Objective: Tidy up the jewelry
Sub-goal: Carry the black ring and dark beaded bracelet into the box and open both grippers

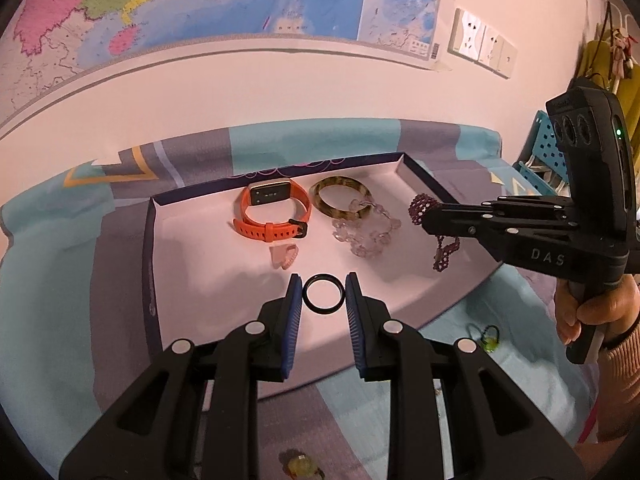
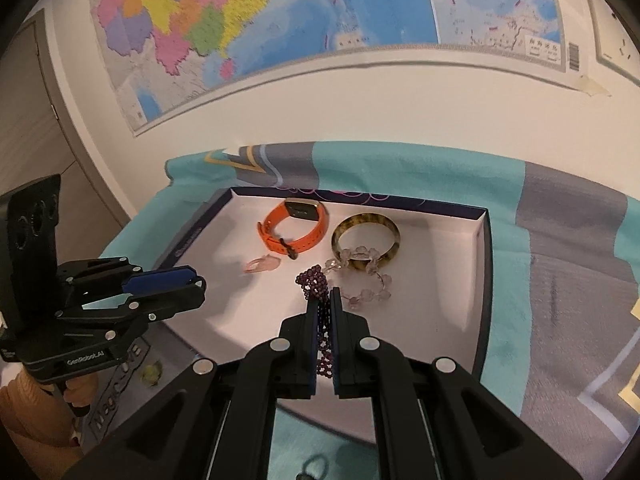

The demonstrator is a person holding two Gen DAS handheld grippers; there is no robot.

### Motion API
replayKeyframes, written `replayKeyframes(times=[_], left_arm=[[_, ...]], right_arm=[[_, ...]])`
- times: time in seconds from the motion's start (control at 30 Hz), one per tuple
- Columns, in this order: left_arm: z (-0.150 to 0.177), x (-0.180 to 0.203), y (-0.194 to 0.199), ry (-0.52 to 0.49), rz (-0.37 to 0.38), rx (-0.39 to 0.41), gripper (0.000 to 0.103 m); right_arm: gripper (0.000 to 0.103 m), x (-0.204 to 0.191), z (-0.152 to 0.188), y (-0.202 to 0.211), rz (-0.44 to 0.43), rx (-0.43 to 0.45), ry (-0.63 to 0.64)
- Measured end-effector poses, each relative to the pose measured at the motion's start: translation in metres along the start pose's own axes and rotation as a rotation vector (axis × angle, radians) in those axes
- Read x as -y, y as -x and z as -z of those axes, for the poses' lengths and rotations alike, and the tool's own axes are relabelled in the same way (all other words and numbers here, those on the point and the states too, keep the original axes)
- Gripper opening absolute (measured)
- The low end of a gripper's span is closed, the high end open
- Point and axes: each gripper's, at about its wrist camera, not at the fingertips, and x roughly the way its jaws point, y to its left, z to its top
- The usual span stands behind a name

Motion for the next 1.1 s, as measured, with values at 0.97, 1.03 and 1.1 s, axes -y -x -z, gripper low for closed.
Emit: replayKeyframes(times=[0.97, 1.03, 1.1], left_arm=[[-0.007, -0.011, -0.056, 0.045, -0.024, -0.121, 0.023], [-0.006, -0.012, -0.058, 0.049, -0.027, -0.128, 0.023], [-0.005, -0.013, -0.059, 0.052, -0.026, -0.129, 0.023]], right_arm=[[0.009, 0.005, -0.006, -0.040, 0.028, -0.067, -0.006], [0.010, 0.006, -0.007, -0.041, 0.029, -0.062, -0.010], [0.011, 0.007, -0.008, -0.041, 0.027, -0.060, -0.015]])
